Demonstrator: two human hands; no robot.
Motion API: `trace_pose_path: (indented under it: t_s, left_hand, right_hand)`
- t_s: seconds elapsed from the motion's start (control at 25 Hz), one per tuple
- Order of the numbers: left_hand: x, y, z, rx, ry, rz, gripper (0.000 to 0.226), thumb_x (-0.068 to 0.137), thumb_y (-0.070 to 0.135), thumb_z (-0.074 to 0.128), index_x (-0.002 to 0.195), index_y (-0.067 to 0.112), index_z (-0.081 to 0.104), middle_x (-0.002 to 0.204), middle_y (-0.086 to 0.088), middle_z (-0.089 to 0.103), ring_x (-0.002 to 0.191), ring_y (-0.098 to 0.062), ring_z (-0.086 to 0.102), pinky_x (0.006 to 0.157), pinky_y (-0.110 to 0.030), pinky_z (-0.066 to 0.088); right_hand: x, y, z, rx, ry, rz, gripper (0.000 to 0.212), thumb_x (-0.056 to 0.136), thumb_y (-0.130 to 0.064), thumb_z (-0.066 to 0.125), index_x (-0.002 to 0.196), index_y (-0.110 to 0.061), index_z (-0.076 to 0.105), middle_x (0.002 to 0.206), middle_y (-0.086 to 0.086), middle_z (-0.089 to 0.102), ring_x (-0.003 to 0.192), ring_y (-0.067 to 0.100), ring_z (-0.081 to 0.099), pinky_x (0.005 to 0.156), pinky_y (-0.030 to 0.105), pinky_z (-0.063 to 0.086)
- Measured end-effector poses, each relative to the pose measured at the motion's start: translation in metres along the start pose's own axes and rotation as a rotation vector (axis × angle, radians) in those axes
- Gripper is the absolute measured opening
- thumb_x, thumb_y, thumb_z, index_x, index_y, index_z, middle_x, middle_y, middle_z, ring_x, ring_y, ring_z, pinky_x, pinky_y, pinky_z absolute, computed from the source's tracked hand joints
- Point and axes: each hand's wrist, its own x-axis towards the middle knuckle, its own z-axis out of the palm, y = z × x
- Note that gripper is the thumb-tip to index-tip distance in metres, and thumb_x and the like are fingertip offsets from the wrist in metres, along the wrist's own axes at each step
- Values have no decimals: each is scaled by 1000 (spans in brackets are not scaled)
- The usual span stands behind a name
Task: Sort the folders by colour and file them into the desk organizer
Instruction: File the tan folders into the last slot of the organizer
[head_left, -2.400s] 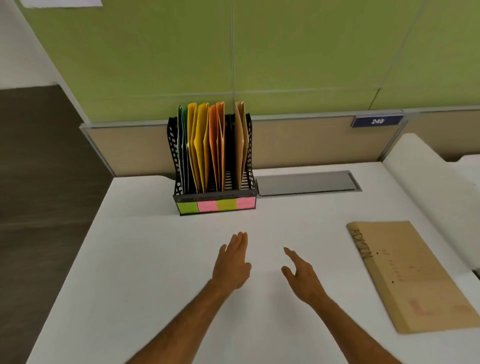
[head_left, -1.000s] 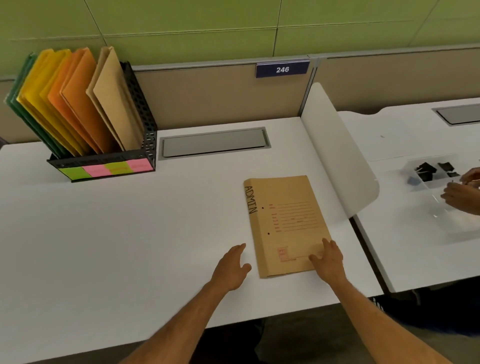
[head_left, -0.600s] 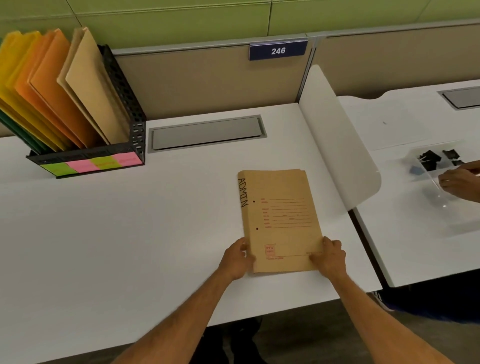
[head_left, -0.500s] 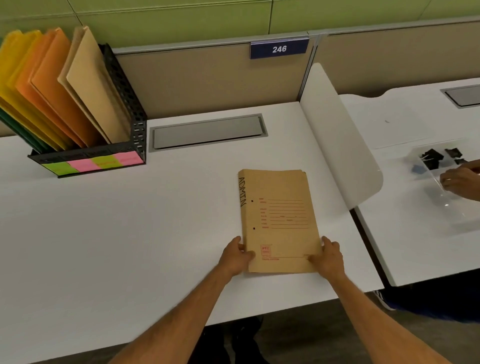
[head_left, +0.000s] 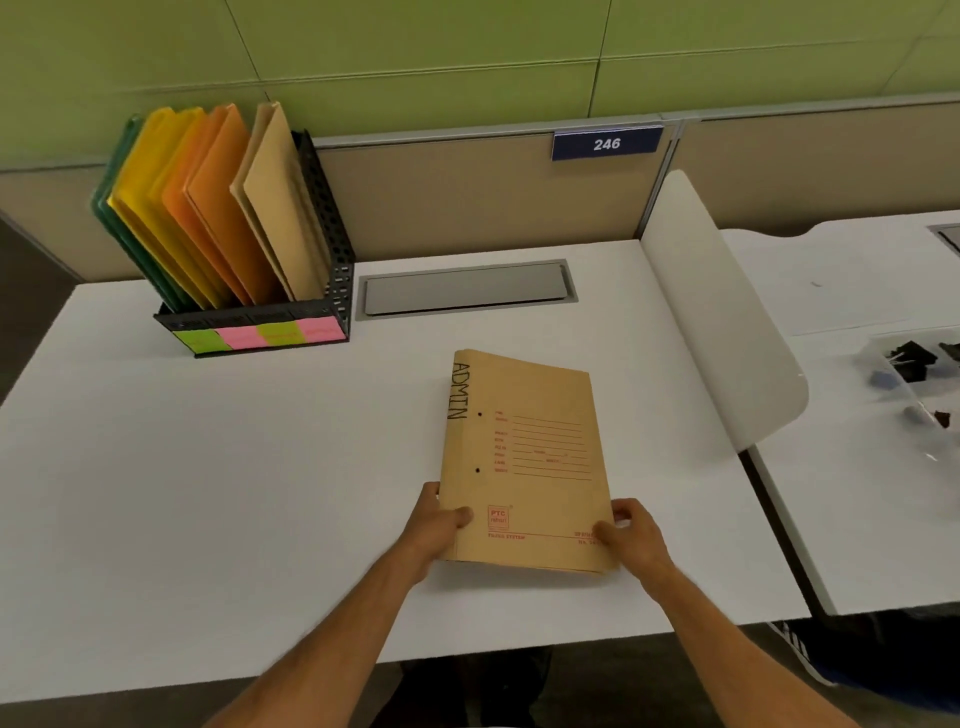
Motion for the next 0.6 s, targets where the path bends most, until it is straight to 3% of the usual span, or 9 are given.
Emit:
trace_pose_path:
  t_s: [0.2,0.4,0.6]
  left_hand:
    - [-15,2,-64,-16,106,71,33,96,14,62,122,28,47,116,8,65,99,-10,67,65,-22,53]
    - [-19,1,-126,-36,97,141,30,95,13,61,118,29,52,117,6,68,98,-13,71,66,-24,57]
    - [-20,2,-208,-48,64,162,28,95,13,60,116,30,53,116,5,70,95,-14,74,67,-26,58]
  right_hand:
    - [-7,-45,33,304,-158,-52,38,91,-13,69,126,-18,53,121,7,68,103,25,70,83,40,60]
    - [-13,-92,73,486,-452,-82,40,93,-22,67,132,-23,59,127,5,71,112,31,70,93,56,57]
    - [-29,-133,131,633,-533,-5,47,91,-19,67,137,-17,58,132,12,67,118,38,65,95,57,55]
